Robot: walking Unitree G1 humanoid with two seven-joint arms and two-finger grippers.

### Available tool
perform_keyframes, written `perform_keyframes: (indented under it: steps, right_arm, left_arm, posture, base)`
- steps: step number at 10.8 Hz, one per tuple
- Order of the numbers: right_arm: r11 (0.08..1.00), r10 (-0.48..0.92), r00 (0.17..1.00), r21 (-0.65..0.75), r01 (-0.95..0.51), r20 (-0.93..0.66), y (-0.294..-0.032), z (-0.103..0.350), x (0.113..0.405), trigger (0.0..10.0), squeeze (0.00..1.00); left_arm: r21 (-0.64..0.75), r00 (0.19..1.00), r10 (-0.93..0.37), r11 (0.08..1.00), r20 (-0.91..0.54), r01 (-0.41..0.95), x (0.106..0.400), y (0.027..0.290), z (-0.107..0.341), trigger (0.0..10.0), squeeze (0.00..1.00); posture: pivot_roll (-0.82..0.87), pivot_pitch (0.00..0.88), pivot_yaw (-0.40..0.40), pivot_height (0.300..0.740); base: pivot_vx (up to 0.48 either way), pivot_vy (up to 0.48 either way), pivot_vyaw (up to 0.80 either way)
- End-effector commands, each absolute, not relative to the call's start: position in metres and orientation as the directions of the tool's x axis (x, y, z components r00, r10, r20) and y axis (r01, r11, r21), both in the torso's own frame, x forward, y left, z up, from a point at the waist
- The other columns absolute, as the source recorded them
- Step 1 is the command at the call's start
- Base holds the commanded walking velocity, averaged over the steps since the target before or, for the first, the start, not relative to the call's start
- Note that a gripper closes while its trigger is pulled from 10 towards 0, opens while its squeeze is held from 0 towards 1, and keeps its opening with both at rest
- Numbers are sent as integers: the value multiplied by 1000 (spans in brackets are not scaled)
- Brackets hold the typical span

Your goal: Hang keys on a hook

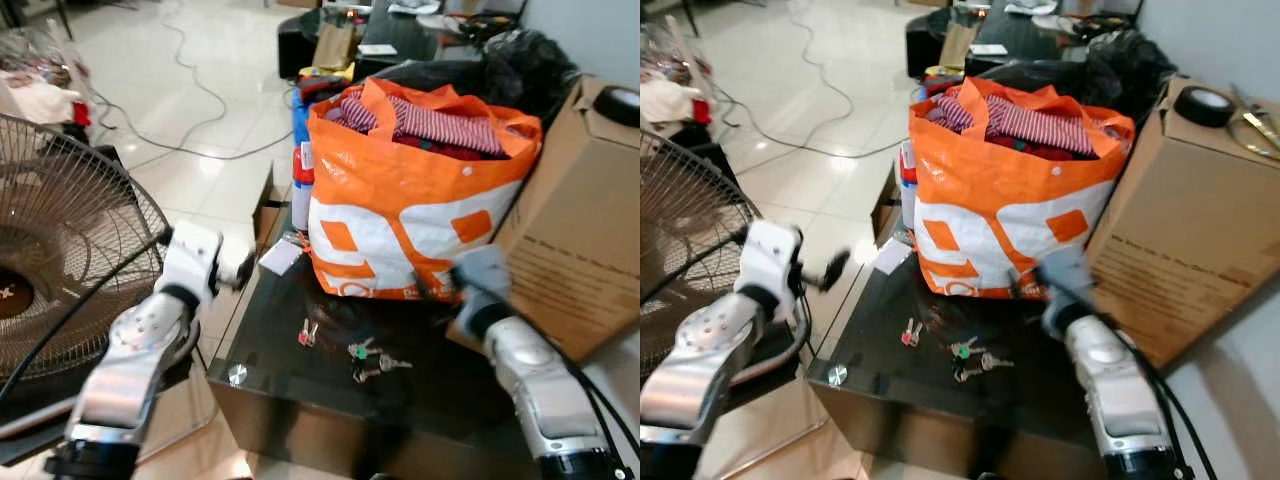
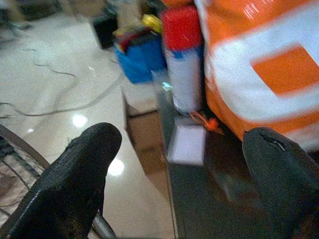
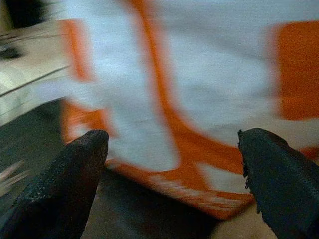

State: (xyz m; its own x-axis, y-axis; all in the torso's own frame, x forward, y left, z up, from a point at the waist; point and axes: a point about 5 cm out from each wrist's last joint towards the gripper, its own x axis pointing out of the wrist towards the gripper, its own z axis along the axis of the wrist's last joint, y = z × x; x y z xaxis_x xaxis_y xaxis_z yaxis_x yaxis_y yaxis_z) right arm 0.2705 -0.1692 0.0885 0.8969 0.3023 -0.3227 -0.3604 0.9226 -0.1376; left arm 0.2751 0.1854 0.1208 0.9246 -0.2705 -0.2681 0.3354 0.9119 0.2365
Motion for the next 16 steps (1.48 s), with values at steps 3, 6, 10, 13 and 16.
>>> perform_keyframes:
  steps: [3, 6, 10, 13, 16]
  right_arm:
    - [856, 412, 815, -133, -499, -407, -155, 85, 285, 10000, 0]
    - [777, 426, 696, -161, -609, -579, -136, 52, 290, 10000, 0]
    - [747, 431, 615, -122, -654, -660, -124, 20, 278, 10000, 0]
    - [693, 420, 537, -123, -710, -732, -123, -2, 262, 10000, 0]
    - [673, 450, 522, -109, -731, -725, -113, -9, 258, 4039, 0]
  left_arm:
    - [180, 777, -450, 804, -441, 567, 268, 177, 95, 10000, 0]
    - [247, 699, -528, 684, -482, 686, 261, 170, 86, 10000, 0]
    - [118, 535, -682, 558, -498, 821, 245, 154, 92, 10000, 0]
    - [53, 406, -667, 483, -625, 874, 232, 161, 79, 10000, 0]
    - [53, 387, -614, 490, -688, 870, 232, 169, 72, 10000, 0]
  posture:
    - [-54, 0, -39, 740]
    - [-105, 0, -20, 740]
    - [-123, 0, -5, 740]
    - [-134, 0, -4, 740]
    - [-135, 0, -7, 740]
  base:
    - [0, 0, 0]
    - [0, 0, 0]
    - [0, 0, 0]
    - [0, 0, 0]
    - [0, 0, 0]
